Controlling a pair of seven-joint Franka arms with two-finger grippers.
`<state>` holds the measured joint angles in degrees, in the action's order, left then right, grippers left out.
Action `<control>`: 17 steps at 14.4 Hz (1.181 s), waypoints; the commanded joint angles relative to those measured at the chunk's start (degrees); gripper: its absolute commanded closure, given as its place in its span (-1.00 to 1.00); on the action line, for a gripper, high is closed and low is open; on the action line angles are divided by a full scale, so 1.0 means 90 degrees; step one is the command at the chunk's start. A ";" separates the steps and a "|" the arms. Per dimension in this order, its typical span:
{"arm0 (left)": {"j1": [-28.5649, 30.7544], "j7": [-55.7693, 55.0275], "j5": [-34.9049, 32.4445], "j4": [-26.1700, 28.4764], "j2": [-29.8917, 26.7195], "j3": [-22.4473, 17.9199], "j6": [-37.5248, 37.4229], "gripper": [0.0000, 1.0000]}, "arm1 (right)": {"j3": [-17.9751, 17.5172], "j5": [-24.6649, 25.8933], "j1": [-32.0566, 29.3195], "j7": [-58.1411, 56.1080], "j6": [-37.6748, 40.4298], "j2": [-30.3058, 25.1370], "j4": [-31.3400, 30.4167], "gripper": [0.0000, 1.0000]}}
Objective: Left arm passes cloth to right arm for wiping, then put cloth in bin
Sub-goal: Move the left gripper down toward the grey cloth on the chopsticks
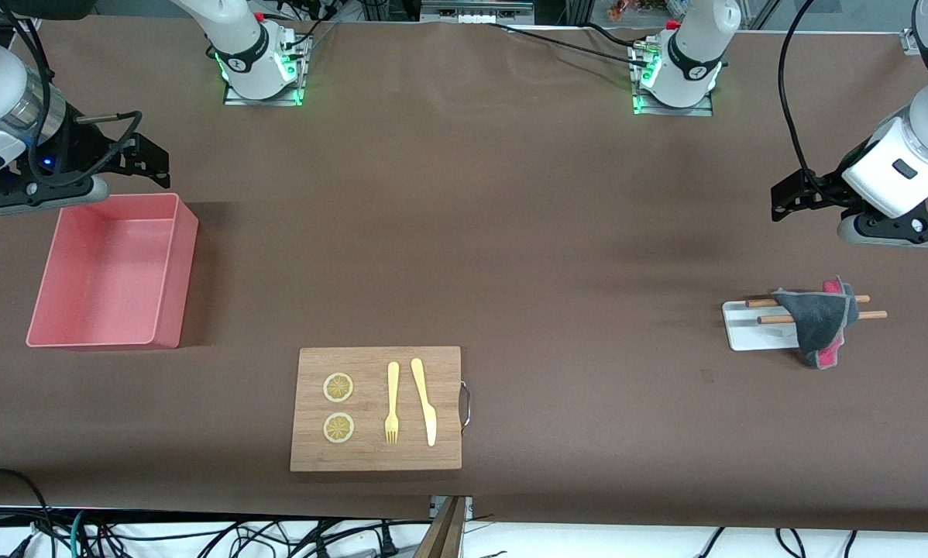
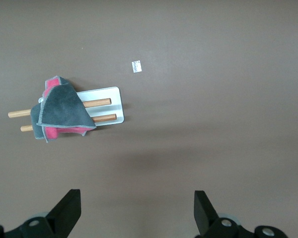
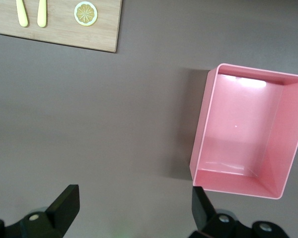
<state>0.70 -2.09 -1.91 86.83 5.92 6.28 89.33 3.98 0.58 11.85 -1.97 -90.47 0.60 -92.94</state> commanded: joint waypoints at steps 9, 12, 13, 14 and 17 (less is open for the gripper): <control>0.0039 -0.0041 0.0095 -0.0263 0.0280 -0.0005 -0.0111 -1.00 | -0.0022 0.0004 0.0002 0.0004 0.0052 0.0051 0.0190 -1.00; 0.0049 -0.0002 0.0066 -0.0254 0.0309 -0.0014 -0.0111 -1.00 | -0.0022 0.0004 0.0002 0.0004 0.0052 0.0041 0.0190 -1.00; 0.0078 0.0027 0.0018 -0.0254 0.0435 -0.0063 -0.0092 -1.00 | -0.0022 0.0004 0.0002 0.0004 0.0052 0.0051 0.0190 -1.00; 0.0184 0.0028 0.0027 -0.0254 0.0552 -0.0131 -0.0063 -1.00 | -0.0022 0.0004 0.0002 0.0004 0.0052 0.0051 0.0190 -1.00; 0.0693 0.0037 0.0037 -0.0263 0.0827 -0.0141 0.0189 -1.00 | -0.0022 0.0004 0.0002 0.0004 0.0052 0.0051 0.0190 -1.00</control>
<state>4.58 -2.05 -1.93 86.67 10.75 4.99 89.96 3.94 0.58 11.89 -1.97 -90.47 0.60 -92.45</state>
